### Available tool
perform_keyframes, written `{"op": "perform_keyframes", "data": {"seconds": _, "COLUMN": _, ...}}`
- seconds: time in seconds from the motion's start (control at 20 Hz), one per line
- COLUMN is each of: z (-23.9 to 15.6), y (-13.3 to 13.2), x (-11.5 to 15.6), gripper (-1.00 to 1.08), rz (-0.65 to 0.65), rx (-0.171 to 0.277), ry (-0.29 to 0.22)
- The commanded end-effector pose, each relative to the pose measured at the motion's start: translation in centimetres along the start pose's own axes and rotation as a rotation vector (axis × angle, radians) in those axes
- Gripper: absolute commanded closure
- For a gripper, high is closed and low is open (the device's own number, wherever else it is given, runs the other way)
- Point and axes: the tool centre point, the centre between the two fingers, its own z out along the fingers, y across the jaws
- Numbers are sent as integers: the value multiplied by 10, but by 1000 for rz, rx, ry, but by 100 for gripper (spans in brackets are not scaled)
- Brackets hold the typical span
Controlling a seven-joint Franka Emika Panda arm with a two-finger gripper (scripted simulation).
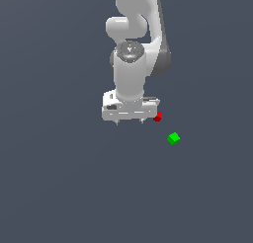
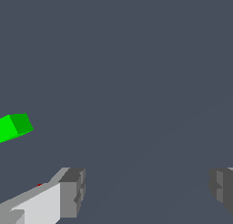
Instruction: Stack the red cube on top of the green cube.
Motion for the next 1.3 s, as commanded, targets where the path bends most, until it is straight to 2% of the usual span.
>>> {"op": "perform_keyframes", "data": {"seconds": 0.0, "z": 0, "y": 0, "x": 0, "gripper": -92, "rz": 0, "rx": 0, "ry": 0}}
{"op": "perform_keyframes", "data": {"seconds": 0.35, "z": 5, "y": -7, "x": -7, "gripper": -92, "rz": 8, "rx": -1, "ry": 1}}
{"op": "perform_keyframes", "data": {"seconds": 0.65, "z": 17, "y": -24, "x": -25, "gripper": -92, "rz": 29, "rx": -2, "ry": 2}}
{"op": "perform_keyframes", "data": {"seconds": 1.25, "z": 66, "y": -95, "x": -91, "gripper": -92, "rz": 110, "rx": -9, "ry": 9}}
